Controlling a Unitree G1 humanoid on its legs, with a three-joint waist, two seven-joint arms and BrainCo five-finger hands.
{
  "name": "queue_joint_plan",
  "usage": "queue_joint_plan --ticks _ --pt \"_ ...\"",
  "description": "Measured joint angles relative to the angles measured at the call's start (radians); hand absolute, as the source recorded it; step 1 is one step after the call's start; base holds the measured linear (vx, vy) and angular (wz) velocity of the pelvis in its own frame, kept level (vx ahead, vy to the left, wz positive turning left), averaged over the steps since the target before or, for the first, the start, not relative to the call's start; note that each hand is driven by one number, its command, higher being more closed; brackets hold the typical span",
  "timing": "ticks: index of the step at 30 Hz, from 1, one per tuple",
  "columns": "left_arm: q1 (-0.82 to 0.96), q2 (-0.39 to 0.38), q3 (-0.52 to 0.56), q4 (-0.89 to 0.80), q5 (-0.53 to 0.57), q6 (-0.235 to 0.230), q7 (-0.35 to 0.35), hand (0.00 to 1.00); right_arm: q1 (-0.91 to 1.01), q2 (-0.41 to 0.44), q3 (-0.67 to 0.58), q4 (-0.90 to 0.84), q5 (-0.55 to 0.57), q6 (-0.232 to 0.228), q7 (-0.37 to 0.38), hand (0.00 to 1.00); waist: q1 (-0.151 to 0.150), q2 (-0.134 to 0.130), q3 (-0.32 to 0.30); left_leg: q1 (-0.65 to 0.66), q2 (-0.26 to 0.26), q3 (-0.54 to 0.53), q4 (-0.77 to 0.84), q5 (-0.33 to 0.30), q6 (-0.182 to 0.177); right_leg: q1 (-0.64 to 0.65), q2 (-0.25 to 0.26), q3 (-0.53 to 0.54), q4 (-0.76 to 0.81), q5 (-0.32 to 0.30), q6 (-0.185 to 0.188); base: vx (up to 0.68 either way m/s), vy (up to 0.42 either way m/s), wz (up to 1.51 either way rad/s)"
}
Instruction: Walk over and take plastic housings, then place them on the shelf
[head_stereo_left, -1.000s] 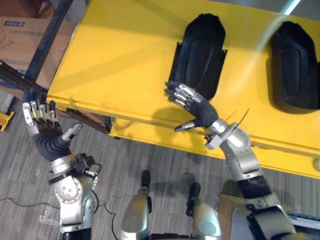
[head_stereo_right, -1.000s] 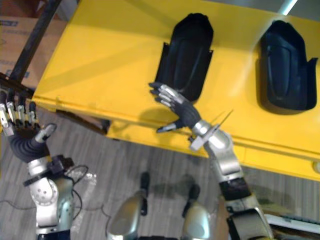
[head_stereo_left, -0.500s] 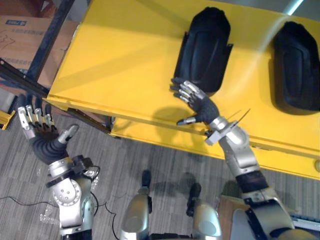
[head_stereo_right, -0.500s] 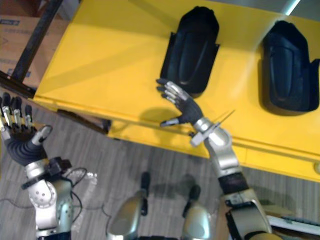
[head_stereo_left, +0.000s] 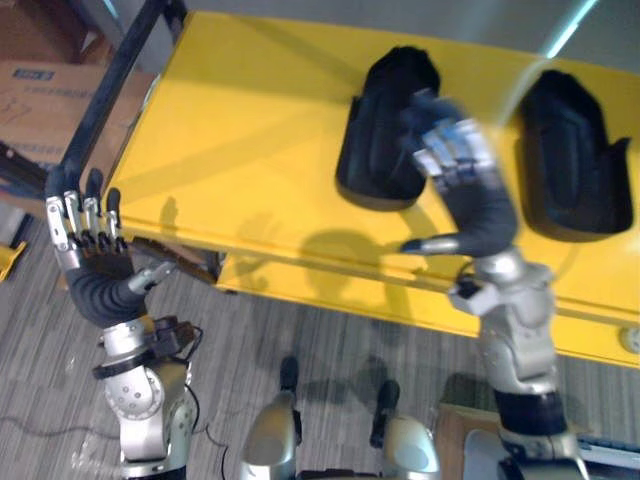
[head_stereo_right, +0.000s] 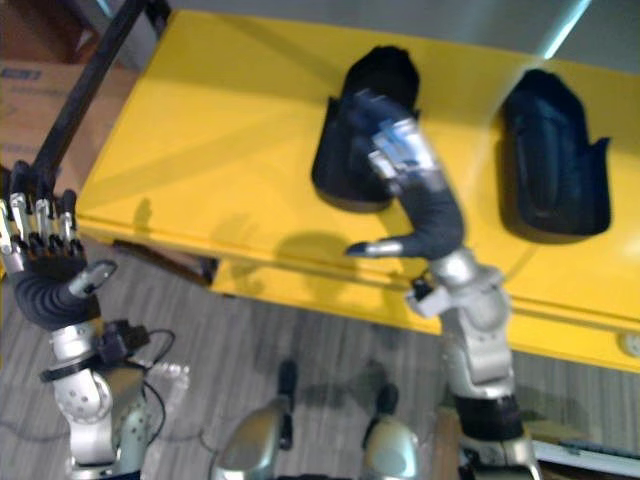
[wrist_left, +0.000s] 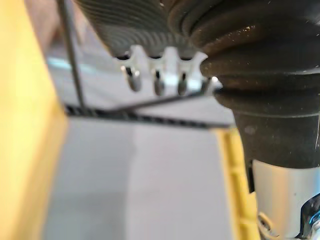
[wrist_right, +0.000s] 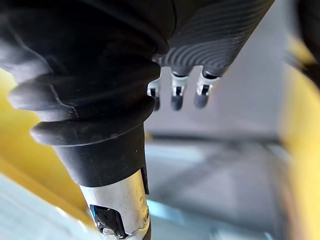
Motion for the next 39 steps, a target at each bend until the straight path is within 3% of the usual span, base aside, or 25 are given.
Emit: queue_joint_plan --ticks 3,4,10,12,15,18,20,21,22,24,26,30,33,37,38,39 --pt "0.027 -0.013 -0.027 -0.009 -0.010 0.000 -0.046 0.00 0.124 0.045 -0.100 -0.044 -0.008 -0.005 -0.098 0.00 -0.028 -0.013 -0.081 0.032 0.006 0.063 0.000 -0.031 -0.005 0.014 0.010 0.056 -0.034 0.009 0.006 0.11 0.000 -0.69" --pt "0.031 -0.041 -0.029 -0.009 -0.022 0.001 -0.072 0.00 0.181 0.072 -0.157 -0.046 -0.020 -0.005 -0.154 0.00 -0.052 -0.012 -0.116 0.050 0.009 0.095 0.000 -0.043 -0.008 0.015 0.014 0.088 -0.043 0.012 0.009 0.09 0.001 -0.67" --pt "0.071 -0.069 -0.063 -0.009 -0.048 0.000 -0.148 0.00 0.425 0.190 -0.306 -0.045 -0.091 -0.007 -0.354 0.00 -0.134 0.014 -0.149 0.123 0.040 0.225 -0.001 -0.073 -0.027 0.015 0.057 0.213 -0.071 0.042 0.005 0.02 -0.007 -0.66" --pt "0.084 -0.069 -0.081 -0.009 -0.050 0.000 -0.155 0.00 0.472 0.214 -0.317 -0.045 -0.096 -0.016 -0.376 0.00 -0.150 0.018 -0.152 0.139 0.046 0.256 -0.004 -0.082 -0.031 0.016 0.066 0.240 -0.075 0.043 0.005 -0.07 -0.027 -0.62" --pt "0.105 -0.069 -0.165 -0.003 -0.078 -0.001 -0.166 0.00 0.579 0.274 -0.325 -0.072 -0.094 -0.084 -0.420 0.00 -0.192 0.044 -0.178 0.180 0.063 0.330 -0.005 -0.100 -0.041 0.014 0.093 0.302 -0.085 0.046 0.004 -0.04 -0.030 -0.68" --pt "0.093 -0.076 -0.229 -0.001 -0.068 0.001 -0.139 0.00 0.601 0.293 -0.285 -0.108 -0.057 -0.144 -0.418 0.00 -0.212 0.060 -0.195 0.214 0.077 0.380 0.005 -0.109 -0.052 0.013 0.120 0.359 -0.087 0.053 -0.003 0.01 -0.042 -0.62" --pt "0.089 -0.091 -0.231 -0.001 -0.065 0.001 -0.121 0.00 0.596 0.292 -0.231 -0.112 -0.036 -0.159 -0.412 0.00 -0.210 0.056 -0.197 0.214 0.084 0.378 0.055 -0.139 -0.053 0.010 0.134 0.387 -0.085 0.057 -0.008 0.00 -0.035 -0.50" --pt "0.094 -0.102 -0.226 -0.002 -0.053 0.001 -0.088 0.00 0.578 0.289 -0.186 -0.112 -0.026 -0.158 -0.397 0.00 -0.194 0.056 -0.201 0.189 0.088 0.339 0.121 -0.190 -0.048 -0.009 0.145 0.428 -0.078 0.059 -0.010 -0.05 -0.026 -0.70" --pt "0.100 -0.109 -0.218 -0.004 -0.037 0.002 -0.068 0.00 0.561 0.285 -0.161 -0.112 -0.018 -0.158 -0.389 0.00 -0.179 0.058 -0.205 0.165 0.080 0.288 0.165 -0.231 -0.039 -0.026 0.155 0.455 -0.072 0.059 -0.013 -0.08 -0.003 -1.24" --pt "0.145 -0.108 -0.186 -0.020 0.004 0.010 0.008 0.00 0.467 0.248 -0.043 -0.095 0.001 -0.148 -0.363 0.00 -0.104 0.081 -0.214 0.084 0.032 0.069 0.334 -0.363 0.020 -0.062 0.208 0.571 -0.063 0.073 -0.029 -0.08 0.054 -1.56" --pt "0.182 -0.108 -0.166 -0.056 0.015 0.010 0.026 0.00 0.406 0.222 0.033 -0.072 0.001 -0.144 -0.365 0.00 -0.086 0.092 -0.222 0.045 0.031 -0.017 0.419 -0.420 0.029 -0.081 0.235 0.604 -0.051 0.078 -0.024 -0.07 0.114 -0.81" --pt "0.183 -0.108 -0.164 -0.113 -0.002 0.008 -0.009 0.00 0.389 0.222 0.089 -0.072 -0.001 -0.099 -0.424 0.00 -0.038 0.071 -0.208 -0.013 0.034 0.006 0.513 -0.451 0.044 -0.130 0.234 0.615 -0.017 0.091 -0.004 -0.04 0.102 -0.18" --pt "0.183 -0.114 -0.166 -0.112 -0.041 0.008 -0.063 0.00 0.420 0.236 0.105 -0.072 -0.001 -0.079 -0.446 0.00 -0.036 0.069 -0.179 -0.018 0.030 0.001 0.558 -0.471 0.057 -0.137 0.235 0.588 0.022 0.096 0.002 -0.04 0.076 -0.15" --pt "0.193 -0.114 -0.173 -0.113 -0.044 -0.002 -0.089 0.00 0.523 0.255 0.105 -0.080 0.008 -0.080 -0.405 0.00 -0.034 0.048 -0.146 -0.007 0.035 0.084 0.590 -0.493 0.085 -0.159 0.234 0.561 0.034 0.125 0.010 -0.11 0.053 -0.55" --pt "0.200 -0.114 -0.172 -0.113 -0.044 -0.002 -0.088 0.00 0.532 0.255 0.107 -0.080 0.016 -0.080 -0.387 0.00 -0.027 0.050 -0.144 -0.011 0.045 0.106 0.589 -0.492 0.087 -0.156 0.223 0.547 0.013 0.122 -0.005 -0.25 0.022 -0.86" --pt "0.205 -0.118 -0.163 -0.110 -0.044 -0.002 -0.084 0.00 0.532 0.252 0.111 -0.081 0.027 -0.082 -0.359 0.00 -0.023 0.058 -0.135 -0.008 0.067 0.145 0.589 -0.489 0.090 -0.181 0.204 0.460 0.074 0.106 -0.027 -0.21 0.019 -0.93"
